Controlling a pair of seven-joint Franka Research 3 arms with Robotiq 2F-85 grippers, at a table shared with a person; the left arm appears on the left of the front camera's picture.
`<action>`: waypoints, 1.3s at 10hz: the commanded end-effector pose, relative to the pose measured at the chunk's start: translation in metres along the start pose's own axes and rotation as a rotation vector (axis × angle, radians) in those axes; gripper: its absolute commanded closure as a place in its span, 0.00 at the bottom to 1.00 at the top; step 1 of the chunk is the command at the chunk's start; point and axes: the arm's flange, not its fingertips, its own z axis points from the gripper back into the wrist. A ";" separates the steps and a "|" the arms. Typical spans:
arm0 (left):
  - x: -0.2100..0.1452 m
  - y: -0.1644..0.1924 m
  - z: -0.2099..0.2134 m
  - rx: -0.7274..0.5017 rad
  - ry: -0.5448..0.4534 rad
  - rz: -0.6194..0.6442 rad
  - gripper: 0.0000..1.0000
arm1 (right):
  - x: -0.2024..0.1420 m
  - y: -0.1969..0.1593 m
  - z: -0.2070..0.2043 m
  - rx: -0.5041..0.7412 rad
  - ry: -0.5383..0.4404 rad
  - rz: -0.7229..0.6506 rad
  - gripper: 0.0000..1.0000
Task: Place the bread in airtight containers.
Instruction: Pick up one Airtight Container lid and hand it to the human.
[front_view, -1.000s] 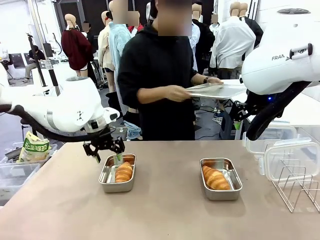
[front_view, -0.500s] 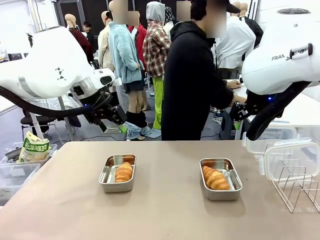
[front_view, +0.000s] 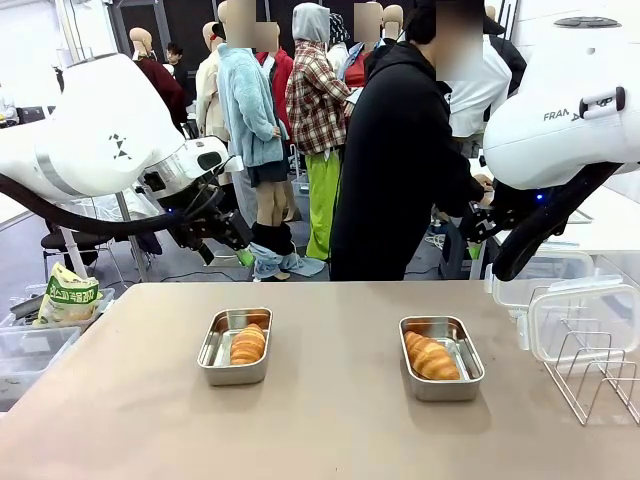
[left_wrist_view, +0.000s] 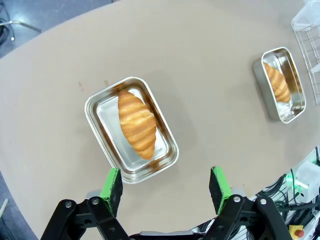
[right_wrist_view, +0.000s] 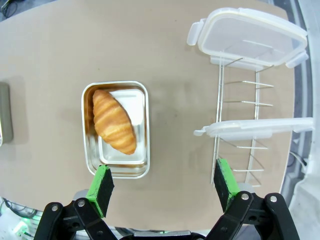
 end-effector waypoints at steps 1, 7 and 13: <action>-0.001 -0.001 0.003 0.011 -0.005 0.002 0.10 | 0.000 0.001 0.000 -0.004 -0.002 -0.013 0.00; -0.001 -0.001 0.003 0.011 -0.005 0.002 0.10 | 0.000 0.001 0.000 -0.004 -0.002 -0.013 0.00; -0.001 -0.001 0.003 0.011 -0.005 0.002 0.10 | 0.000 0.001 0.000 -0.004 -0.002 -0.013 0.00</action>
